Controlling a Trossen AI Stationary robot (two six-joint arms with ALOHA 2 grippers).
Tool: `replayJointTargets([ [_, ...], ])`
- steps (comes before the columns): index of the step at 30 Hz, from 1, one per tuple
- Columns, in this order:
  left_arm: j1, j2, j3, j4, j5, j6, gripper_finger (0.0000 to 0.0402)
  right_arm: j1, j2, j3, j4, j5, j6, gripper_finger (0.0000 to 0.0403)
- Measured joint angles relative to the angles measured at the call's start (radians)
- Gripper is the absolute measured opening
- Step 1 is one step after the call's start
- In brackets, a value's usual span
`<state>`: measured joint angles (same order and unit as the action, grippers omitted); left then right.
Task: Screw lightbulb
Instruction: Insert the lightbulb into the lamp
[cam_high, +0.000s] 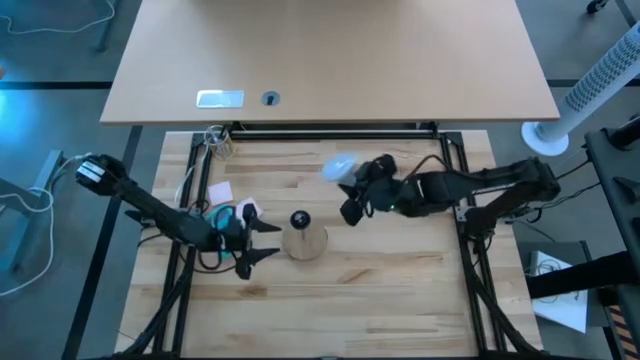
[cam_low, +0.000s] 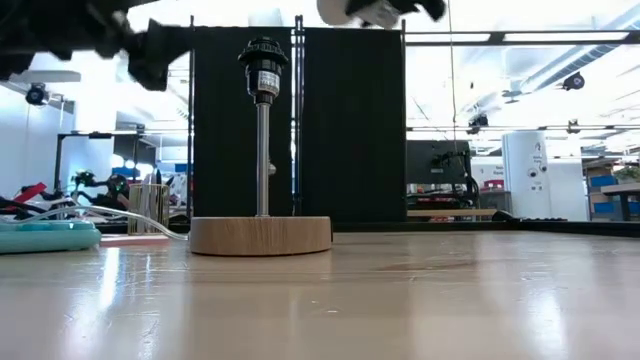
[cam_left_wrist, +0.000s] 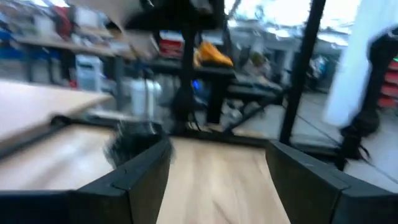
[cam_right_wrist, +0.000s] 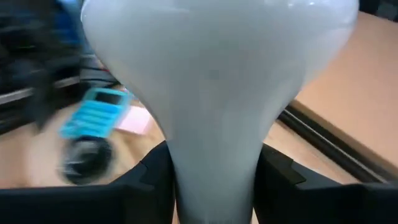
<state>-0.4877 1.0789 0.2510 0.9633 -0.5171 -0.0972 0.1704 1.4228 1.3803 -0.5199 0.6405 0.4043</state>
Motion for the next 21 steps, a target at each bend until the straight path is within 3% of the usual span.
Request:
replayJointTargets([
  [7, 0.0, -0.017, 0.079, -0.017, -0.15, 0.146, 0.0256, -0.046, 0.013, -0.057, 0.409, -0.297, -0.308, 0.0139],
  [12, 0.001, -0.067, 0.143, -0.182, -0.178, 0.165, 0.0256, -0.065, 0.013, -0.154, 0.7, -0.526, -0.389, 0.0147],
  [16, 0.001, -0.105, 0.197, -0.347, -0.101, 0.135, 0.0256, -0.072, 0.048, -0.276, 0.975, -0.632, -0.41, 0.014],
  [21, 0.0, -0.118, 0.213, -0.38, 0.037, 0.105, 0.0256, -0.083, 0.135, -0.369, 1.302, -0.72, -0.401, 0.0143],
])
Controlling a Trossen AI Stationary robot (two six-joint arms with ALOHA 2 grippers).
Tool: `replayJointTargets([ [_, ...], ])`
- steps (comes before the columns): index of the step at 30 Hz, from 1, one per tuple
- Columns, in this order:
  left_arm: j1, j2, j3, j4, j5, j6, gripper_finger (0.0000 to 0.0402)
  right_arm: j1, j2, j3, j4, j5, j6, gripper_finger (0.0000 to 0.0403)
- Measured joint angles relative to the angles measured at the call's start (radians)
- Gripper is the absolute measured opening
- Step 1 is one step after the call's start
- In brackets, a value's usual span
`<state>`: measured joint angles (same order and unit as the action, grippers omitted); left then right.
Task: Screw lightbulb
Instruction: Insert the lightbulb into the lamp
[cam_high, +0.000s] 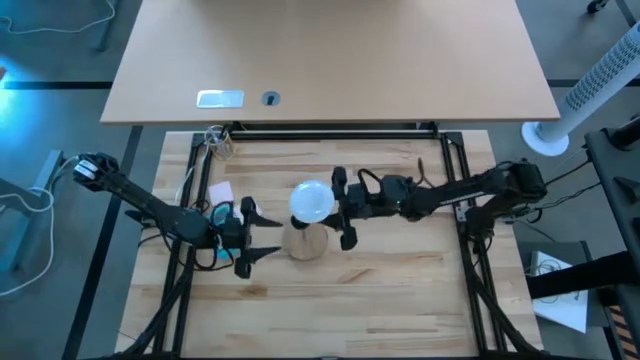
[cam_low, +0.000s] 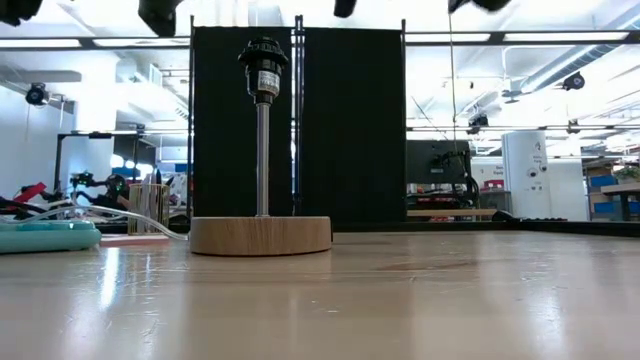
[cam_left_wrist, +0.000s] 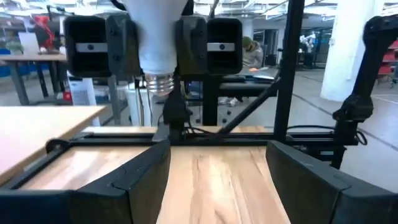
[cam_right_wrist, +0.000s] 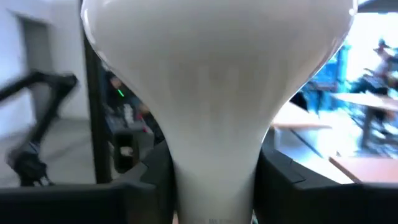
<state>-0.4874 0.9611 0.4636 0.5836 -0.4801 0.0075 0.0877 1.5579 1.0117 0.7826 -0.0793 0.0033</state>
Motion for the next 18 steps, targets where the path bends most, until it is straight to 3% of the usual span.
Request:
replayJointTargets([
  [3, 0.001, 0.003, -0.025, -0.005, 0.0, -0.036, 0.0256, -0.012, 0.08, -0.004, 0.141, -0.063, 0.03, 0.0145],
  [7, 0.007, 0.018, -0.06, 0.002, -0.01, -0.092, 0.0256, -0.037, 0.179, 0.034, 0.188, -0.13, 0.059, 0.0138],
  [18, 0.037, 0.022, -0.068, 0.026, -0.011, -0.088, 0.0256, -0.092, 0.305, 0.087, 0.257, -0.132, 0.066, 0.0138],
])
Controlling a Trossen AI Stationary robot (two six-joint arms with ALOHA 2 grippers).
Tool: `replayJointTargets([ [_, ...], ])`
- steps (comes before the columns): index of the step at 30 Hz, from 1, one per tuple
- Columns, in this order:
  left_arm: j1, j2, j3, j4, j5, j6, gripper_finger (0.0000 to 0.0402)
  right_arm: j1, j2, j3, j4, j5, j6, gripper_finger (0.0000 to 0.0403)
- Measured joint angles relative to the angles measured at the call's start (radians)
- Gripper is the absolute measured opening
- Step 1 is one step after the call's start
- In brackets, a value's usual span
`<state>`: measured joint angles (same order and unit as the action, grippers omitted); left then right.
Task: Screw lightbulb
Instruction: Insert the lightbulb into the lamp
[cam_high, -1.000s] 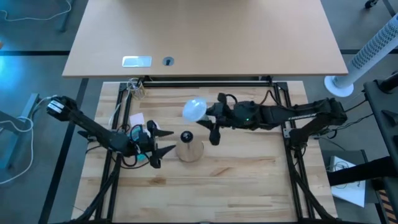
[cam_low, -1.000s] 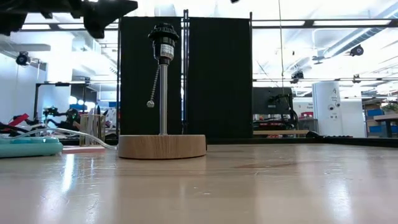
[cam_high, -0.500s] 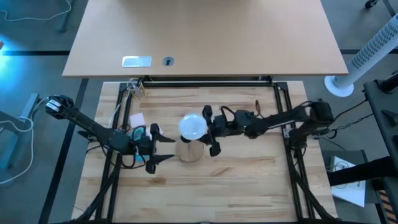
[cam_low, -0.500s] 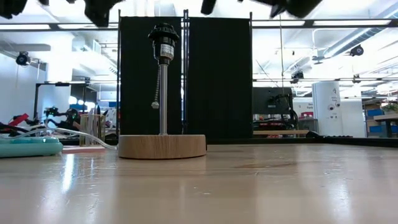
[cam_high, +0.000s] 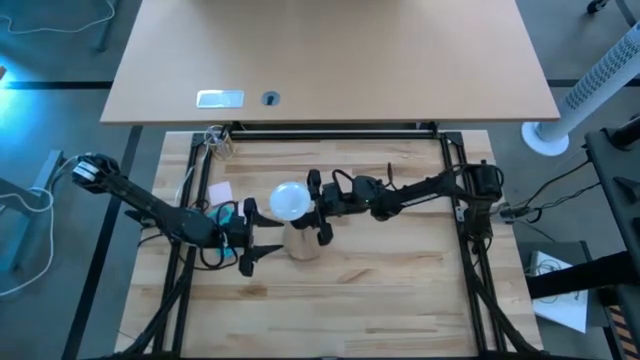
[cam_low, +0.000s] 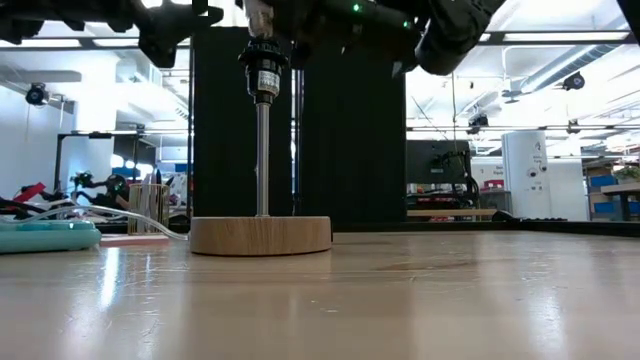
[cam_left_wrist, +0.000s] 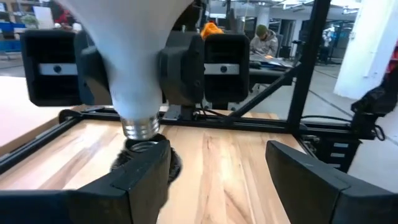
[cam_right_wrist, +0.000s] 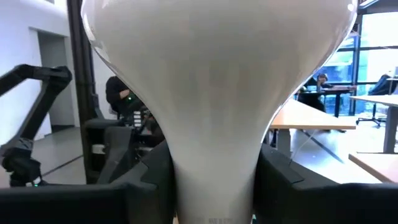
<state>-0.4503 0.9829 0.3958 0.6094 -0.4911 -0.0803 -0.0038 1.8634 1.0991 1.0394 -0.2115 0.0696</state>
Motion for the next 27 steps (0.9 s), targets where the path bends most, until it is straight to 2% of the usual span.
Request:
replayJointTargets([
  [10, 0.048, 0.003, 0.0, 0.036, -0.074, 0.046, 0.0256, -0.006, 0.0, -0.023, 0.001, 0.001, -0.003, 0.0143],
  [27, 0.085, 0.009, 0.0, 0.179, -0.076, 0.13, 0.0256, -0.005, -0.003, -0.063, -0.002, 0.001, -0.023, 0.014],
])
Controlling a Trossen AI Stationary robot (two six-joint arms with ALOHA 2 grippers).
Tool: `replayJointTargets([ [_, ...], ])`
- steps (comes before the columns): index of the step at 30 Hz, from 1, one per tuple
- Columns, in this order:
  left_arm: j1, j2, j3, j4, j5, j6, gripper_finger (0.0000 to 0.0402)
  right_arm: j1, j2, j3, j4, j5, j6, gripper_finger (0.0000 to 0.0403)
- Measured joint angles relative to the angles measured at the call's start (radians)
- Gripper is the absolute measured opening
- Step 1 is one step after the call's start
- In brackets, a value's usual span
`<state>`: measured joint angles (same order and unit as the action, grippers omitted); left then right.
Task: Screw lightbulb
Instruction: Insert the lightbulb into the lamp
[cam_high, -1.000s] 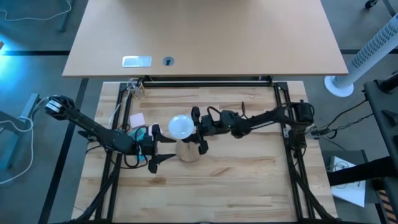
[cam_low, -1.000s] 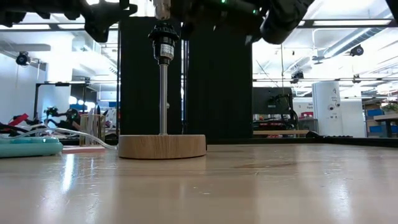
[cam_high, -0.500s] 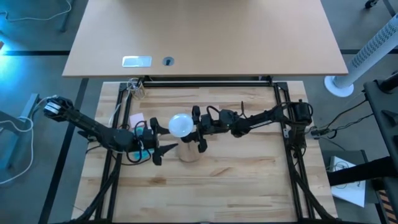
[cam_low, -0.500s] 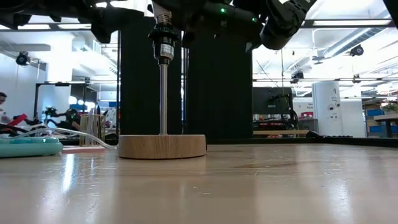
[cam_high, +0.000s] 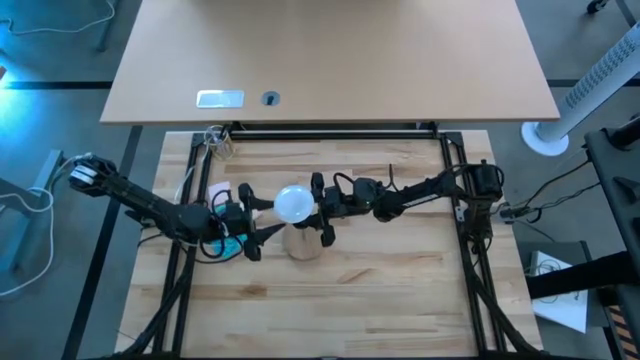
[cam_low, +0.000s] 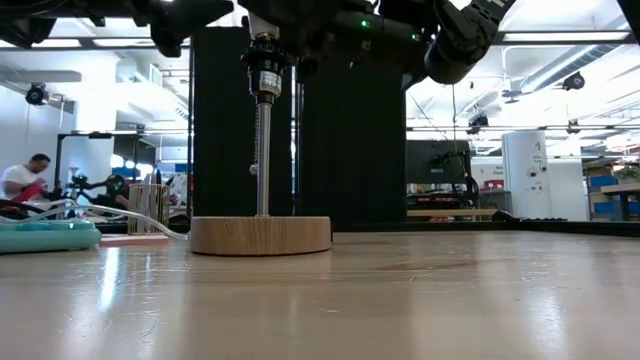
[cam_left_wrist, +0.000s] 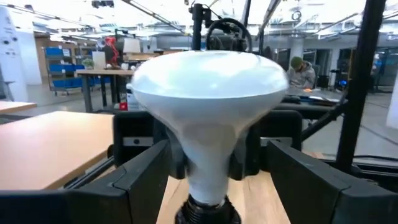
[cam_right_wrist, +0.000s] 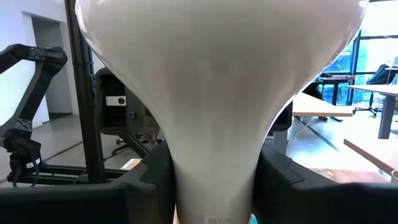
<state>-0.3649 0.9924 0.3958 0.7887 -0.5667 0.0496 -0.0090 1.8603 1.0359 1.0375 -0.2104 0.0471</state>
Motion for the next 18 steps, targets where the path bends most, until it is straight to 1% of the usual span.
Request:
replayJointTargets([
  [5, 0.02, 0.0, 0.0, 0.01, 0.0, -0.001, 0.0256, 0.0, -0.001, -0.001, -0.004, 0.0, -0.002, 0.0153],
  [8, 0.027, 0.0, 0.0, 0.015, 0.0, -0.004, 0.0256, 0.0, -0.002, -0.001, -0.015, 0.0, -0.012, 0.0154],
  [14, 0.027, 0.0, 0.0, 0.021, 0.0, -0.006, 0.0256, 0.0, -0.033, -0.001, -0.095, 0.0, -0.041, 0.015],
  [18, 0.027, -0.001, 0.0, 0.023, 0.0, -0.006, 0.0256, -0.001, -0.042, 0.0, -0.108, 0.0, -0.047, 0.016],
])
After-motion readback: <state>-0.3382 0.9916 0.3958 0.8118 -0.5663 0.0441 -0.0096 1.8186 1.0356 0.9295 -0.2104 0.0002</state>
